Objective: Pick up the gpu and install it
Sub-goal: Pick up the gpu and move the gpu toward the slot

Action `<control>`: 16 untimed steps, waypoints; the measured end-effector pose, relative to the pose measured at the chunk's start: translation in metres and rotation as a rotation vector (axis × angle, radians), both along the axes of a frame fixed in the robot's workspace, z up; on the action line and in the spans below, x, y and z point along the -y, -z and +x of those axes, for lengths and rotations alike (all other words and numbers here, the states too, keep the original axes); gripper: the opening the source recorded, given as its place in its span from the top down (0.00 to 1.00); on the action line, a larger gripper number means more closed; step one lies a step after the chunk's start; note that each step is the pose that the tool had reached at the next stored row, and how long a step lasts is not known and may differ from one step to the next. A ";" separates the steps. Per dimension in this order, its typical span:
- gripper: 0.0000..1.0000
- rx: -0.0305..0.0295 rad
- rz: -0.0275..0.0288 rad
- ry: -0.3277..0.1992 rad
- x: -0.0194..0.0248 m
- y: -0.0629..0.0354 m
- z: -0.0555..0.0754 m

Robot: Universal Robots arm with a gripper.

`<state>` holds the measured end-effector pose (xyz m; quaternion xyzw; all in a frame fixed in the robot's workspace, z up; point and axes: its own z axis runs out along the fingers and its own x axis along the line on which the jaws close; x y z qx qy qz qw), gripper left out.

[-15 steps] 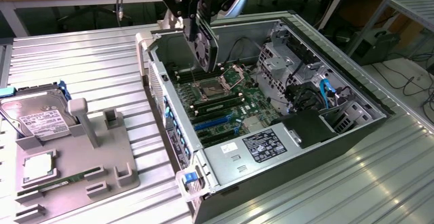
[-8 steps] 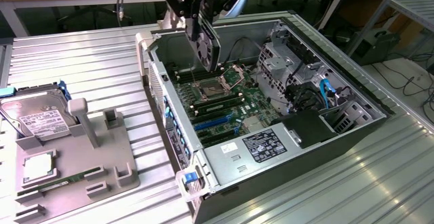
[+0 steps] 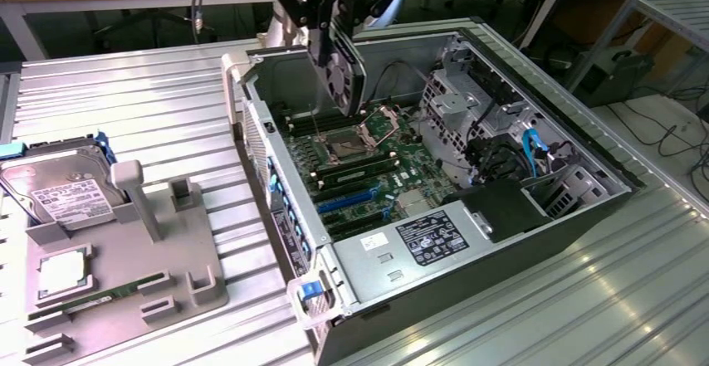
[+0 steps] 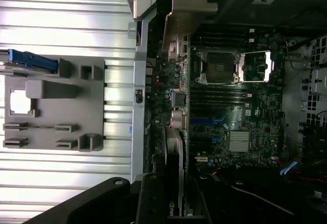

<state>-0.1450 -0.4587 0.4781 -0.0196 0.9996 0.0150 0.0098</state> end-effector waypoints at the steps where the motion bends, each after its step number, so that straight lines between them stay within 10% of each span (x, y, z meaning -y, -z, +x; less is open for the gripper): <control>1: 0.73 0.0000 0.0000 0.000 0.0000 0.0000 0.001; 16: 0.73 0.0000 0.0001 0.000 0.0000 0.0000 0.009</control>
